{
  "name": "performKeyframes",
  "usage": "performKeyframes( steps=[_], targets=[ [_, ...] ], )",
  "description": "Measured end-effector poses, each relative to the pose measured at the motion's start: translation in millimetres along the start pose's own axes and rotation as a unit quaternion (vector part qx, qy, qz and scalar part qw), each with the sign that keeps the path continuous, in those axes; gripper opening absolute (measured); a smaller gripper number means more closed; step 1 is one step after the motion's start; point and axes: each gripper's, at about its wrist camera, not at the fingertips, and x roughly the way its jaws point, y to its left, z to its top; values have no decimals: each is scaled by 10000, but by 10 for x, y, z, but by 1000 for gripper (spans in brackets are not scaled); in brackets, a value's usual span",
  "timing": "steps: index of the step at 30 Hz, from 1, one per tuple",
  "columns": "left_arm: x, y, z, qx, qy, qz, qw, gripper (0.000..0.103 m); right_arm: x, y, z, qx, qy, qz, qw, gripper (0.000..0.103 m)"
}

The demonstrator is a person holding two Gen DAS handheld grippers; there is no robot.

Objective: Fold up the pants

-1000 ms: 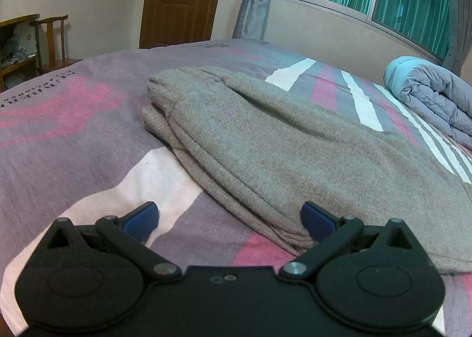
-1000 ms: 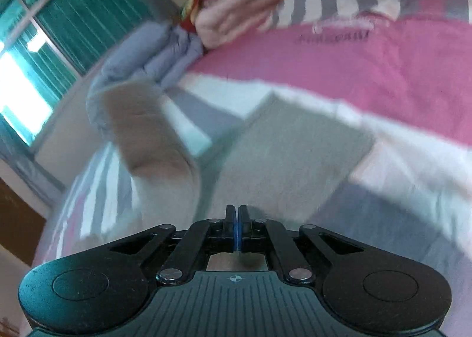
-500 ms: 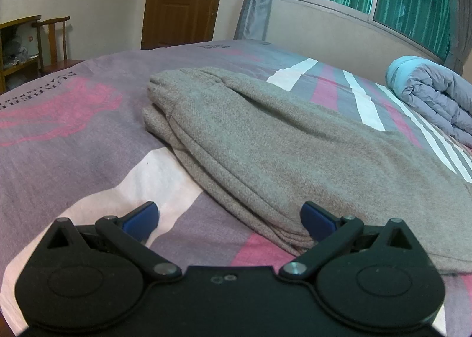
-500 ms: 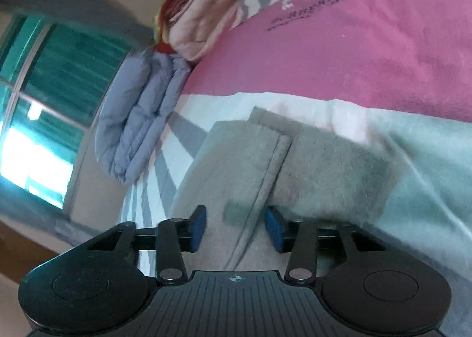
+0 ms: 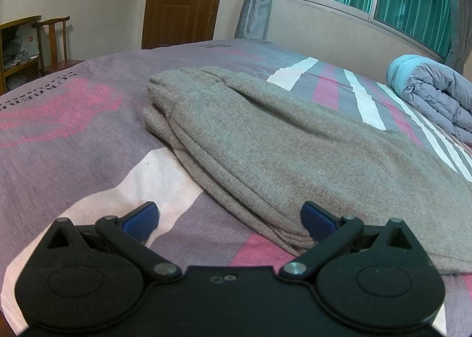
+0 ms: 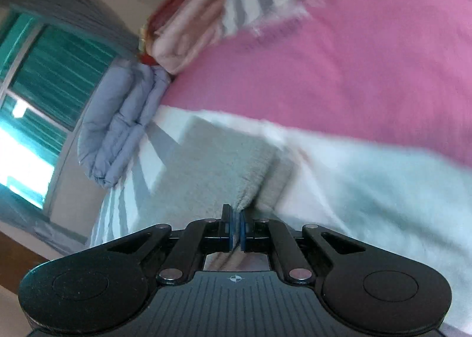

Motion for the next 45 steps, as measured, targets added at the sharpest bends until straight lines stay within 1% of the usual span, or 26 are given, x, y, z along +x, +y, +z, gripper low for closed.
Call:
performKeyframes(
  steps=[3, 6, 8, 10, 13, 17, 19, 20, 21, 22, 23, 26, 28, 31, 32, 33, 34, 36, 38, 39, 40, 41, 42, 43, 44, 45],
  targets=[
    [3, 2, -1, -6, -7, -1, 10000, 97, -44, 26, 5, -28, -60, 53, 10000, 4],
    [5, 6, -2, -9, -9, -3, 10000, 97, -167, 108, 35, -52, -209, 286, 9994, 4],
    [4, 0, -2, -5, -4, 0, 10000, 97, -145, 138, 40, -170, -208, 221, 9994, 4],
    [5, 1, -2, -9, -4, -3, 10000, 97, -59, 94, 33, 4, -83, 81, 9999, 4],
    [3, -1, -3, -9, -7, -1, 10000, 97, -114, 69, -9, 83, -151, 194, 9997, 4],
    [1, -1, -2, -12, -4, 2, 10000, 97, -48, 32, -62, -45, -92, 83, 9999, 4],
    [-2, -1, -2, -7, -7, 2, 10000, 97, -59, -2, -54, 91, -103, 164, 9998, 5],
    [0, 0, -2, -9, -9, -2, 10000, 97, -100, 11, -49, 106, -122, 176, 9997, 12],
    [0, -1, -4, -12, -13, -2, 10000, 97, -162, 25, -51, 71, -189, 172, 9996, 27],
    [-1, -3, -7, -14, -19, 2, 10000, 97, -231, 28, -58, 38, -297, 224, 9993, 37],
    [-1, -5, -9, -13, -24, 6, 10000, 97, -284, 26, -63, 13, -353, 275, 9990, 38],
    [0, -6, -9, -11, -24, 9, 10000, 97, -232, -27, -36, 127, -143, 105, 9998, 38],
    [2, -6, -9, -10, -20, 9, 10000, 97, -165, -11, -2, 185, -118, 41, 9997, 38],
    [0, -9, -10, -10, -15, 14, 10000, 97, 3, 123, 83, -64, 121, -235, 9996, 37],
    [-2, -8, -11, -10, -16, 11, 10000, 97, 50, 191, 122, -265, 199, -301, 9990, 18],
    [-1, -10, -9, -7, -15, 11, 10000, 97, 67, 223, 155, -433, 236, -329, 9982, 10],
    [-2, -12, -8, -1, -15, 10, 10000, 97, 40, 256, 190, -509, 204, -207, 9983, 10],
    [-1, -8, -9, 2, -18, 2, 10000, 97, -168, 369, 242, -805, -196, 341, 9960, 10],
    [3, -4, -10, -4, -20, -4, 10000, 97, -317, 422, 191, -1121, -554, 582, 9904, 10],
    [5, -4, -9, -4, -18, -2, 10000, 97, -294, 382, 162, -1133, -592, 506, 9905, 10],
    [3, -1, -12, -7, -18, -3, 10000, 97, -188, 295, 146, -1031, -467, 229, 9933, 10],
    [3, 3, -12, -12, -19, -8, 10000, 97, 12, 128, 127, -719, -107, -224, 9971, 10],
    [1, 6, -15, -15, -21, -13, 10000, 97, 130, -11, 99, -400, 140, -284, 9987, 10],
    [1, 11, -17, -16, -24, -21, 10000, 97, 95, -44, 89, -289, 54, -141, 9995, 14],
    [2, 15, -22, -22, -33, -29, 10000, 97, 39, 1, 93, -393, 42, -165, 9991, 18],
    [3, 21, -27, -37, -49, -39, 10000, 97, -65, 82, 64, -611, -91, -259, 9978, 24]
  ],
)
